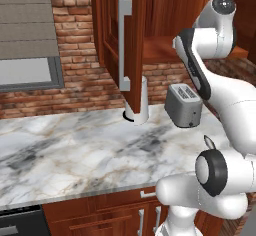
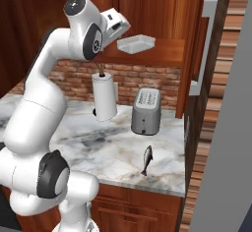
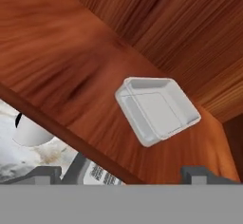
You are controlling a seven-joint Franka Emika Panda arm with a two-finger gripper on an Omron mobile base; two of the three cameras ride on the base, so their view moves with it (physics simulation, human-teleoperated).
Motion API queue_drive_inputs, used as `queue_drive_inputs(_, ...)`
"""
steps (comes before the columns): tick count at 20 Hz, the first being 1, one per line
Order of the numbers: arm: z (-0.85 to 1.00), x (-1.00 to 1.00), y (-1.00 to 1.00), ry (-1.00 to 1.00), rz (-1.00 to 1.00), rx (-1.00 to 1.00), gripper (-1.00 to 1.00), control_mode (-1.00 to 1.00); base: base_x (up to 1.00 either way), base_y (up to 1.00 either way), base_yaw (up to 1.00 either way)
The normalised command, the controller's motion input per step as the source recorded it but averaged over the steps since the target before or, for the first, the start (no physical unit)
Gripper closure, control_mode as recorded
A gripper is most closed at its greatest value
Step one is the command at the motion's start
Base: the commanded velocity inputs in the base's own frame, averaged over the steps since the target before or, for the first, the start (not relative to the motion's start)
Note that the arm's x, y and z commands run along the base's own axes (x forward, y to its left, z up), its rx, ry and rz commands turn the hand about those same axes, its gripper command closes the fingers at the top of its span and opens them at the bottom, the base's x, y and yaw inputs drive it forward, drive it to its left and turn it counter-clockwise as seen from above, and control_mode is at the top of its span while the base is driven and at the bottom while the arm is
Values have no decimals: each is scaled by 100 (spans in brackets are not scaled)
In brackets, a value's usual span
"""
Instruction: Retrieve the tupperware from the cabinet, then place the raw meat into the tupperware to avoid contamination.
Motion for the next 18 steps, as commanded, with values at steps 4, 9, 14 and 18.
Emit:
queue_drive_inputs(4,-23,32,-5,4,0,0,-100,-100,0,0,0)
queue_drive_inputs(9,-21,37,-8,2,0,0,-100,-100,0,0,0)
queue_drive_inputs(14,-16,45,-5,0,0,0,-100,-100,0,0,0)
queue_drive_inputs(18,-11,39,-10,0,1,0,-100,-100,0,0,0)
